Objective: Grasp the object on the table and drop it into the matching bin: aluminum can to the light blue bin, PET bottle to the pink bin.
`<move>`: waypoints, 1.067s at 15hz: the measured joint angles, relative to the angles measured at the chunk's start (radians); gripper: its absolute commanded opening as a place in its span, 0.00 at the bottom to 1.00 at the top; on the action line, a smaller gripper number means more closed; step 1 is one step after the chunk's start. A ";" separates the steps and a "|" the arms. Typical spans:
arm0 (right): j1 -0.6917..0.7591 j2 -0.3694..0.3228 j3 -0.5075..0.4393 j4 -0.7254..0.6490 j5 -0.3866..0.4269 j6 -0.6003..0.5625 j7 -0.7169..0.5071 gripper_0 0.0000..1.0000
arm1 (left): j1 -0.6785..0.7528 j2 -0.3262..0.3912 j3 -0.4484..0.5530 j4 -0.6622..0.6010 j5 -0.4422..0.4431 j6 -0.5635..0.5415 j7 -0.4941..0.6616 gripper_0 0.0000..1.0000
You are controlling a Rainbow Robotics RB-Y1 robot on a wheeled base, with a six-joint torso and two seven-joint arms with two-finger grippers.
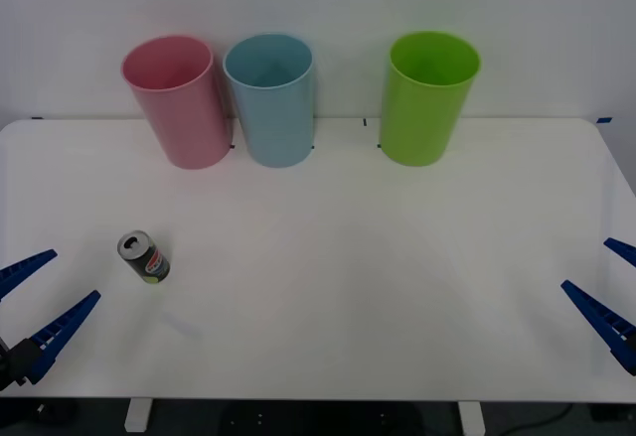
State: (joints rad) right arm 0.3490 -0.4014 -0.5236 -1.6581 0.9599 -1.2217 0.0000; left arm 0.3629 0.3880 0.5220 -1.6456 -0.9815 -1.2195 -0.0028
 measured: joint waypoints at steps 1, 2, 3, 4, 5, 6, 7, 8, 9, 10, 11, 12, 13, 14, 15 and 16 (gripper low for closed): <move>0.000 0.000 0.000 0.000 0.000 0.000 0.000 1.00 | 0.003 0.000 -0.001 0.000 -0.001 0.001 0.000 1.00; 0.000 0.000 0.000 0.000 0.000 0.000 0.000 1.00 | 0.005 0.000 -0.001 0.000 -0.005 0.004 -0.001 1.00; 0.000 0.000 0.000 0.000 0.000 0.000 0.000 1.00 | 0.006 0.000 -0.001 0.001 -0.014 0.008 -0.004 1.00; 0.000 0.000 0.000 0.000 0.000 0.000 0.000 1.00 | 0.007 0.000 0.000 0.000 -0.028 0.014 -0.008 1.00; 0.000 0.000 0.000 0.000 0.000 0.000 0.000 1.00 | 0.008 0.000 0.001 0.000 -0.042 0.019 -0.011 1.00; 0.000 0.000 0.000 0.000 0.000 0.000 0.000 1.00 | 0.008 0.000 0.002 0.001 -0.058 0.027 -0.012 1.00; 0.000 0.000 0.000 0.000 0.000 0.000 0.000 1.00 | 0.008 0.000 0.002 0.001 -0.074 0.036 -0.011 1.00; 0.000 0.000 0.000 0.000 0.000 0.000 0.000 1.00 | 0.009 0.000 0.002 0.001 -0.090 0.047 -0.009 1.00; 0.000 0.000 0.000 0.000 0.000 0.000 0.000 1.00 | 0.011 0.000 -0.001 0.001 -0.104 0.064 -0.007 1.00; 0.000 0.000 0.000 0.000 0.000 0.000 0.000 1.00 | 0.015 0.000 -0.012 0.001 -0.110 0.092 -0.008 1.00; 0.000 0.000 0.000 0.000 0.000 0.000 0.000 1.00 | 0.019 0.000 -0.026 0.001 -0.111 0.126 -0.010 1.00; 0.000 0.000 0.000 0.000 0.000 0.000 0.000 1.00 | 0.024 -0.001 -0.035 0.001 -0.112 0.148 -0.011 1.00; 0.000 0.000 0.000 0.000 0.000 0.000 0.000 1.00 | 0.029 -0.001 -0.039 0.002 -0.117 0.159 -0.012 1.00; 0.000 0.000 0.000 0.000 0.000 0.000 0.000 1.00 | 0.034 -0.001 -0.035 0.002 -0.132 0.162 -0.015 1.00; 0.000 0.000 0.000 0.000 0.000 0.000 0.000 1.00 | 0.038 -0.001 -0.027 0.001 -0.151 0.164 -0.018 1.00; 0.000 0.000 0.000 0.000 0.000 0.000 0.000 1.00 | 0.043 0.000 -0.017 0.001 -0.167 0.164 -0.020 1.00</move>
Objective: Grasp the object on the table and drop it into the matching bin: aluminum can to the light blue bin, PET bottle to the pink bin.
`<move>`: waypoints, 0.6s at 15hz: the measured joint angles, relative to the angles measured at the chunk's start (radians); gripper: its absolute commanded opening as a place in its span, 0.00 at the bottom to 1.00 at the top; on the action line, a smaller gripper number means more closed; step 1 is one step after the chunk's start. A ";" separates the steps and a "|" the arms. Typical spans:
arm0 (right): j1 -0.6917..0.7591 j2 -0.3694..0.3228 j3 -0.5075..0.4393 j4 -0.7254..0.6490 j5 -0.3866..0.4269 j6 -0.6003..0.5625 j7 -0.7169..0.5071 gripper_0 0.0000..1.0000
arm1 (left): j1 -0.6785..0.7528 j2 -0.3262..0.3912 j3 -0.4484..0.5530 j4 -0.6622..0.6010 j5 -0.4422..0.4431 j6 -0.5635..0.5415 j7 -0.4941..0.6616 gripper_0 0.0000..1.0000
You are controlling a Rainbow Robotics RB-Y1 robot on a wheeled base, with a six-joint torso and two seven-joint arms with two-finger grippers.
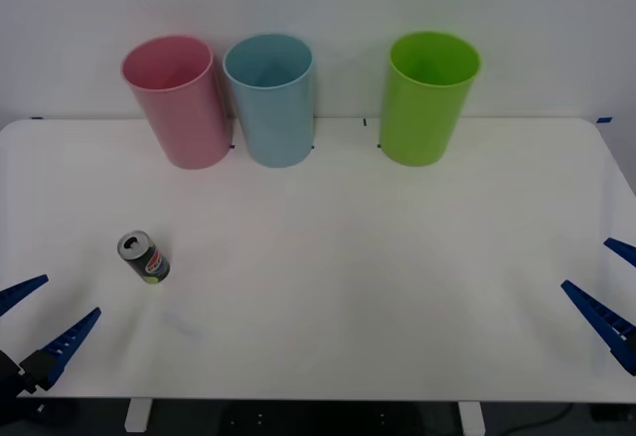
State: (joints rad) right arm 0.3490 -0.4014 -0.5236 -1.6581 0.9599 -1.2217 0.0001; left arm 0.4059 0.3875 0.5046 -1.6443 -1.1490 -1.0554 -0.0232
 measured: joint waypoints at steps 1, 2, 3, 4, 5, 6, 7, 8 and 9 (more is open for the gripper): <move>0.000 0.000 0.000 0.000 0.000 0.000 0.000 1.00 | 0.009 -0.001 0.008 0.000 -0.008 0.001 -0.002 1.00; 0.000 0.000 0.000 0.000 0.000 0.000 0.000 1.00 | 0.019 0.000 0.013 0.001 -0.010 0.006 -0.003 1.00; 0.000 0.000 0.000 0.000 0.000 0.000 0.000 1.00 | 0.029 0.000 0.014 0.000 -0.011 0.013 -0.004 1.00; 0.000 0.000 0.000 0.000 0.000 0.000 0.000 1.00 | 0.039 -0.001 0.012 0.000 -0.011 0.025 -0.004 1.00; 0.000 0.000 0.000 0.000 0.000 0.000 0.000 1.00 | 0.046 -0.002 0.004 0.001 -0.013 0.044 -0.005 1.00; 0.000 0.000 0.000 0.000 0.000 0.000 0.000 1.00 | 0.050 -0.004 -0.010 0.001 -0.014 0.071 -0.006 1.00; 0.000 0.000 0.000 0.000 0.000 0.000 0.000 1.00 | 0.051 -0.005 -0.028 0.001 -0.014 0.100 -0.007 1.00; 0.000 0.000 0.000 0.000 0.000 0.000 0.000 1.00 | 0.048 -0.007 -0.043 0.003 -0.014 0.124 -0.007 1.00; 0.000 0.000 0.000 0.000 0.000 0.000 0.000 1.00 | 0.040 -0.014 -0.053 0.010 -0.014 0.142 -0.008 1.00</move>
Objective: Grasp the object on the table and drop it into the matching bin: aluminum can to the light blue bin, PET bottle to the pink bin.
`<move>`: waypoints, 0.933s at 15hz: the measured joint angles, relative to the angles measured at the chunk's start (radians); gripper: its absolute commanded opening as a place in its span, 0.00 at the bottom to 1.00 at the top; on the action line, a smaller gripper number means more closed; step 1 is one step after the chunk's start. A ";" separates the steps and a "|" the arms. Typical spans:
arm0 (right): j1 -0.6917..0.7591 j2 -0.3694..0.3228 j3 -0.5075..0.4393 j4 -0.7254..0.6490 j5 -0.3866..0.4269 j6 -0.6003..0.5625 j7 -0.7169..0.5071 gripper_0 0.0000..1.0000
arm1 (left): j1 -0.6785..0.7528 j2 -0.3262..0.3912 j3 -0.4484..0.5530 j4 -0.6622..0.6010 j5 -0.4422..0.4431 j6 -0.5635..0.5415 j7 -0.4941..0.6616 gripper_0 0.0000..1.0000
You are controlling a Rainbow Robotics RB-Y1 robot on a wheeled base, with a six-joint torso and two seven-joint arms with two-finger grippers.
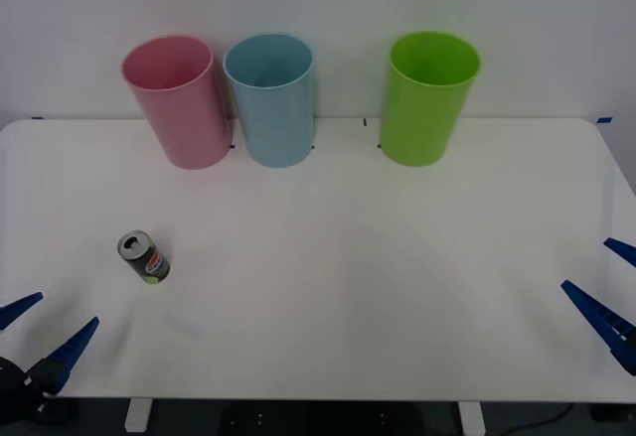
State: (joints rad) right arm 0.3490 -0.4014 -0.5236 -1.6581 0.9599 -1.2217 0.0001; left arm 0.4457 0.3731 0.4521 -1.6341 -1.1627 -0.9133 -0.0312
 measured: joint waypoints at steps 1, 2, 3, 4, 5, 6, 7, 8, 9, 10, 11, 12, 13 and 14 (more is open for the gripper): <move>0.000 0.000 0.000 0.000 0.000 0.000 0.000 1.00 | -0.016 -0.011 -0.003 0.018 0.001 0.008 -0.003 1.00; 0.000 0.000 0.000 0.000 0.000 0.000 0.000 1.00 | -0.037 -0.021 -0.005 0.046 0.001 0.010 -0.011 1.00; 0.000 0.000 0.000 0.000 0.000 0.000 0.000 1.00 | -0.058 -0.026 -0.008 0.075 0.001 0.010 -0.028 1.00; 0.000 0.000 0.000 0.000 0.000 0.000 0.000 1.00 | -0.081 -0.026 -0.012 0.106 0.004 0.010 -0.054 1.00; 0.000 0.000 0.000 0.000 0.000 0.000 0.000 1.00 | -0.106 -0.026 -0.018 0.142 0.009 0.010 -0.082 1.00; 0.000 0.000 0.000 0.000 0.000 0.000 0.000 1.00 | -0.127 -0.026 -0.022 0.169 0.012 0.012 -0.103 1.00; 0.000 0.000 0.000 0.000 0.000 0.000 0.000 1.00 | -0.147 -0.026 -0.028 0.195 0.017 0.014 -0.125 1.00; 0.000 0.000 0.000 0.000 0.000 0.000 0.000 1.00 | -0.167 -0.027 -0.037 0.222 0.023 0.016 -0.149 1.00; 0.000 0.000 0.000 0.000 0.000 0.000 0.000 1.00 | -0.186 -0.028 -0.044 0.247 0.027 0.018 -0.172 1.00; 0.000 0.000 0.000 0.000 0.000 0.000 0.000 1.00 | -0.201 -0.028 -0.053 0.265 0.028 0.023 -0.183 1.00; 0.000 0.000 0.000 0.000 0.000 0.000 0.000 1.00 | -0.215 -0.028 -0.064 0.278 0.029 0.029 -0.190 1.00; 0.000 0.000 0.000 0.000 0.000 0.000 0.000 1.00 | -0.227 -0.030 -0.077 0.283 0.029 0.042 -0.196 1.00; 0.000 0.000 0.000 0.000 0.000 0.000 0.000 1.00 | -0.236 -0.035 -0.090 0.285 0.029 0.063 -0.203 1.00; 0.000 0.000 0.000 0.000 0.000 0.000 0.000 1.00 | -0.244 -0.044 -0.101 0.286 0.029 0.087 -0.210 1.00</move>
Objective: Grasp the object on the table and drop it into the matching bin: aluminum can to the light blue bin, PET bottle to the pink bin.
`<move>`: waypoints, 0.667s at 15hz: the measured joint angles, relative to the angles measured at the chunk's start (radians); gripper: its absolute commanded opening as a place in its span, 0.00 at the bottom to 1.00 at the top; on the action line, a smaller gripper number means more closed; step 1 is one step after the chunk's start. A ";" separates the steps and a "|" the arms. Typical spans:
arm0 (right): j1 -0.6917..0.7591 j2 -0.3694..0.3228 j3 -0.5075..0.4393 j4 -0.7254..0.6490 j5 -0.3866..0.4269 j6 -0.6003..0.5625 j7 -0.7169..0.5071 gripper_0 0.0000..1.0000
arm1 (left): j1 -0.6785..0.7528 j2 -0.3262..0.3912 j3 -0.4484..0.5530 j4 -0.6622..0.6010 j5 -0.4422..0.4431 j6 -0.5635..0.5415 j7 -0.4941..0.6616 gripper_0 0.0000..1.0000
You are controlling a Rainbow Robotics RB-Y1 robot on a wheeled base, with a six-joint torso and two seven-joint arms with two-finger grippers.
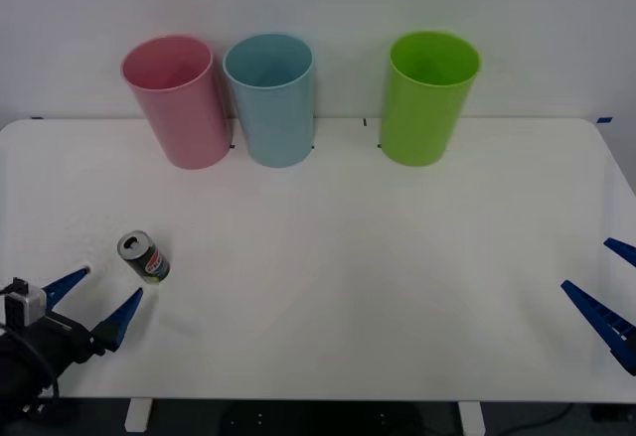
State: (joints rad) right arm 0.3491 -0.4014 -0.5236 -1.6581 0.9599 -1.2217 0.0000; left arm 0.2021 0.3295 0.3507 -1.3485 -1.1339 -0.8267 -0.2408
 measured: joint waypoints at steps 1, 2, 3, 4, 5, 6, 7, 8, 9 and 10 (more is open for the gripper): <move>0.000 0.000 0.000 0.000 0.000 0.000 0.000 1.00 | -0.008 -0.010 -0.008 0.000 0.000 0.021 -0.006 1.00; 0.000 0.000 0.000 0.000 0.000 0.000 0.000 1.00 | -0.016 -0.019 -0.017 0.000 0.000 0.040 -0.011 1.00; 0.000 0.000 0.000 0.000 0.000 0.000 0.000 1.00 | -0.025 -0.023 -0.027 0.002 0.000 0.058 -0.016 1.00; 0.000 0.000 0.000 0.000 0.000 0.000 0.000 1.00 | -0.038 -0.024 -0.037 0.014 0.000 0.070 -0.020 1.00; 0.000 0.000 0.000 0.000 0.000 0.000 0.000 1.00 | -0.060 -0.024 -0.043 0.042 -0.001 0.073 -0.032 1.00; 0.000 0.000 0.000 0.000 0.000 0.000 0.000 1.00 | -0.082 -0.024 -0.048 0.070 0.002 0.073 -0.052 1.00; 0.000 0.000 0.000 0.000 0.000 0.000 0.000 1.00 | -0.103 -0.024 -0.052 0.099 0.007 0.073 -0.067 1.00; 0.000 0.000 0.000 0.000 0.000 0.000 0.000 1.00 | -0.121 -0.024 -0.056 0.119 0.008 0.073 -0.071 1.00; 0.000 0.000 0.000 0.000 0.000 0.000 0.000 1.00 | -0.138 -0.024 -0.060 0.135 0.008 0.073 -0.072 1.00; 0.000 0.000 0.000 0.000 0.000 0.000 0.000 1.00 | -0.155 -0.024 -0.064 0.153 0.008 0.074 -0.072 1.00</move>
State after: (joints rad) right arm 0.3491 -0.4014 -0.5236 -1.6581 0.9599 -1.2217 0.0001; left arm 0.0468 0.3052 0.2868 -1.1951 -1.1256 -0.7532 -0.3129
